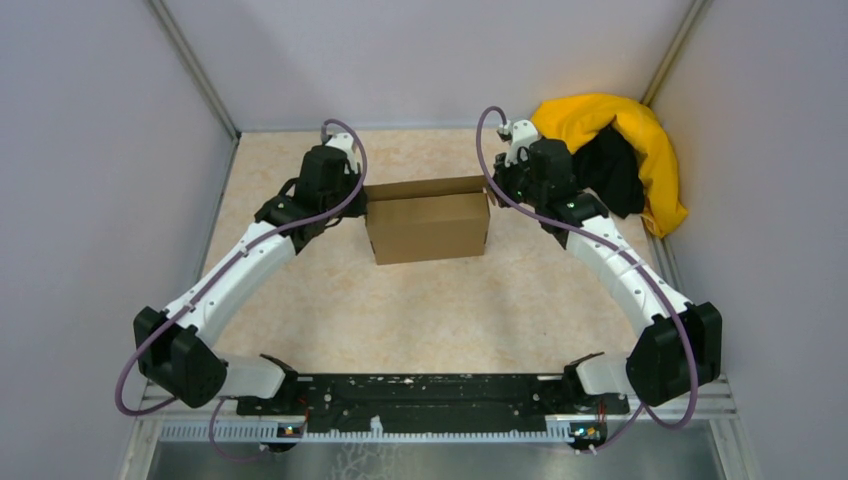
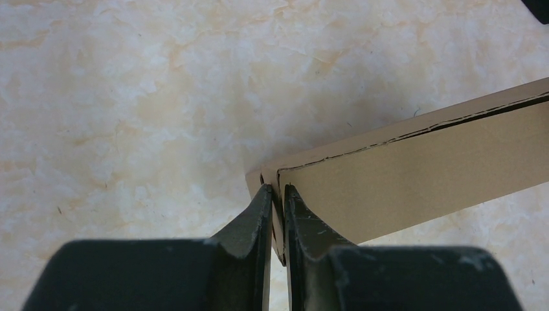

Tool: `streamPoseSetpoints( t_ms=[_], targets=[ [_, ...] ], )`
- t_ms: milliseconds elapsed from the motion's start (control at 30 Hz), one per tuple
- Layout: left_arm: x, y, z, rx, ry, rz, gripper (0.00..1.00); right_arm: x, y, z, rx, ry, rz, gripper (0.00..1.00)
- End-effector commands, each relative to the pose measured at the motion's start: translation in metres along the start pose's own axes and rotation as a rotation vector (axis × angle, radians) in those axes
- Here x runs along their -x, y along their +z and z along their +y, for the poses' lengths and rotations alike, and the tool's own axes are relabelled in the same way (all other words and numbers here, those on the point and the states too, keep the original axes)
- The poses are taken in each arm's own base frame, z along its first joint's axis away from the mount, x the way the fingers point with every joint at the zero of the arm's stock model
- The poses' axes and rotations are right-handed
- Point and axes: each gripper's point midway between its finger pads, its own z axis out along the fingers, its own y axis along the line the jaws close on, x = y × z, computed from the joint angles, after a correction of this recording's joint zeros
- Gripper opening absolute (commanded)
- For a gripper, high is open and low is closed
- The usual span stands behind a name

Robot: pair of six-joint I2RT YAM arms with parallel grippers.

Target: Fold the paper box

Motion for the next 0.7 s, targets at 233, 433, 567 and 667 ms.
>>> streamPoseSetpoints(
  t_ms=[233, 433, 567, 667],
  targets=[
    [0.0142, 0.0009, -0.0235, -0.097, -0.050, -0.017, 0.16, 0.0189, 0.0028, 0.0276, 0.102, 0.005, -0.047, 0.00],
    [0.0143, 0.0014, -0.0245, -0.097, -0.067, -0.016, 0.16, 0.0196, 0.0033, 0.0289, 0.105, 0.006, -0.049, 0.00],
    [0.0123, 0.0022, -0.0244, -0.097, -0.073, -0.011, 0.16, 0.0191, 0.0039, 0.0293, 0.106, 0.007, -0.048, 0.00],
    [0.0105, 0.0023, -0.0243, -0.100, -0.076, -0.010, 0.15, 0.0191, 0.0038, 0.0302, 0.110, 0.007, -0.048, 0.00]
  ],
)
